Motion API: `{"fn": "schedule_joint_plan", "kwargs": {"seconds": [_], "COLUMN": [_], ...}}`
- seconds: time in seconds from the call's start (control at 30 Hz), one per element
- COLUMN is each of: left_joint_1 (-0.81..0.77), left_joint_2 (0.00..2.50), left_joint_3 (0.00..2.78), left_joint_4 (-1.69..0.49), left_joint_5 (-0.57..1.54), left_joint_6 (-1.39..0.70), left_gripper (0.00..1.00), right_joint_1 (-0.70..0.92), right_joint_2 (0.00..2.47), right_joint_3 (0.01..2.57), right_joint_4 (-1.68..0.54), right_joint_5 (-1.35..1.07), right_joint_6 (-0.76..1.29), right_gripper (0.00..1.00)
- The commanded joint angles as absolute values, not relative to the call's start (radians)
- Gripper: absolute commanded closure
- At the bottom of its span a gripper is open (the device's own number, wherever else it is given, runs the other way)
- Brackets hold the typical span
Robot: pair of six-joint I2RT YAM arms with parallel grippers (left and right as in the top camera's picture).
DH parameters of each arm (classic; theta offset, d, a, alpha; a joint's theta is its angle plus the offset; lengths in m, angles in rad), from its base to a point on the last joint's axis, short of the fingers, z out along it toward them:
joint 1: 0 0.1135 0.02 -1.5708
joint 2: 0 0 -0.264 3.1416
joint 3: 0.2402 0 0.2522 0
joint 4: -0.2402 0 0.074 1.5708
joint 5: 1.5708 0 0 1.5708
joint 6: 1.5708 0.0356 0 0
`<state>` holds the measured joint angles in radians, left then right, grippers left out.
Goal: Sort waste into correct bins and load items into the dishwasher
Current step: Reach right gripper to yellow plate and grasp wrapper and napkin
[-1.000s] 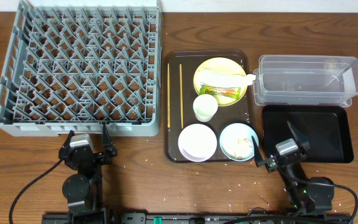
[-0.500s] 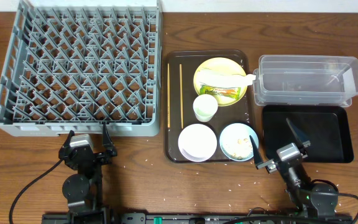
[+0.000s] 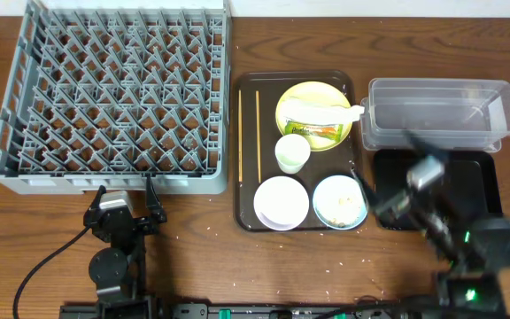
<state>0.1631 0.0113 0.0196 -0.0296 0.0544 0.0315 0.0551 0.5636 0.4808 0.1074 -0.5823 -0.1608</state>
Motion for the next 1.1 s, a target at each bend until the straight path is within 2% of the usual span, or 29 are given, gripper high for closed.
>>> {"fn": "schedule_joint_plan", "kwargs": {"seconds": [0.0,0.13,0.3,0.53,0.67,1.07], "left_joint_1": [0.169,0.169,0.169,0.169,0.169,0.169], "left_joint_2": [0.005,0.005,0.005,0.005,0.005,0.005], "left_joint_3": [0.004,0.004,0.004,0.004,0.004,0.004], "left_joint_4": [-0.067,-0.066,-0.066,-0.067,-0.067,-0.066], "left_joint_5": [0.057,0.057,0.057,0.057,0.057,0.057], "left_joint_6": [0.045,0.045,0.045,0.045,0.045,0.045], "left_gripper": [0.12,0.12,0.12,0.12,0.12,0.12], "right_joint_1": [0.059,0.059,0.06,0.118,0.177,0.211], "right_joint_2": [0.79,1.004,1.369,1.651,1.754,1.973], "right_joint_3": [0.689,0.918,1.334,1.616,1.641,1.641], "right_joint_4": [0.049,-0.139,-0.522,-0.804,-0.849,-0.796], "right_joint_5": [-0.682,-0.686,-0.685,-0.529,-0.439,-0.414], "right_joint_6": [-0.143,-0.183,-0.371,-0.642,-0.826,-0.832], "right_gripper": [0.01,0.01,0.01,0.01,0.01,0.01]}}
